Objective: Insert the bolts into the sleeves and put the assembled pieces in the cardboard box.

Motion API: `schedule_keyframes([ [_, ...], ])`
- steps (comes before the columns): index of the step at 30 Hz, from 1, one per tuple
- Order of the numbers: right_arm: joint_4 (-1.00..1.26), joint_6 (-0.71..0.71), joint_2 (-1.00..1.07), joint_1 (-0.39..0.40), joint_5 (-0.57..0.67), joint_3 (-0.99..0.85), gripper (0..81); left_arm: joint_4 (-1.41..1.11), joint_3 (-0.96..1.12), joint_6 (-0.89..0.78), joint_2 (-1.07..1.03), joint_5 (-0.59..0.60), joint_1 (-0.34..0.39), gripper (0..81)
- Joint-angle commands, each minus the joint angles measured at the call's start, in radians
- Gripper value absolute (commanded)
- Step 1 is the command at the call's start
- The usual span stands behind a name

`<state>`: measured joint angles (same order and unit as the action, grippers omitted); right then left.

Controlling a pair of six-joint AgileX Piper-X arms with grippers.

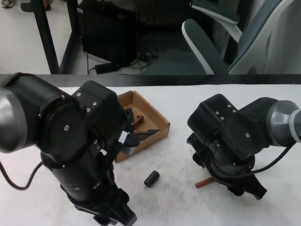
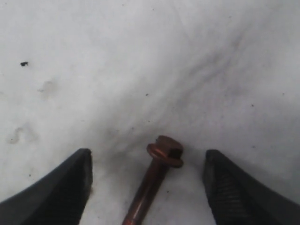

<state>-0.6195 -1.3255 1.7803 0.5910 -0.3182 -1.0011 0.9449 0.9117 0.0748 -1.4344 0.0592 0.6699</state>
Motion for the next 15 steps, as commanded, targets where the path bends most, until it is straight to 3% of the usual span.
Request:
schedule_keyframes([
  [1, -0.014, -0.072, 0.003, 0.005, 0.009, 0.003, 63.8, 0.003, 0.006, 0.0, 0.005, -0.013, 0.005, 57.9],
  [15, -0.014, -0.248, 0.003, 0.005, 0.058, 0.003, 63.8, 0.003, 0.006, 0.0, 0.005, -0.013, 0.005, 57.9],
])
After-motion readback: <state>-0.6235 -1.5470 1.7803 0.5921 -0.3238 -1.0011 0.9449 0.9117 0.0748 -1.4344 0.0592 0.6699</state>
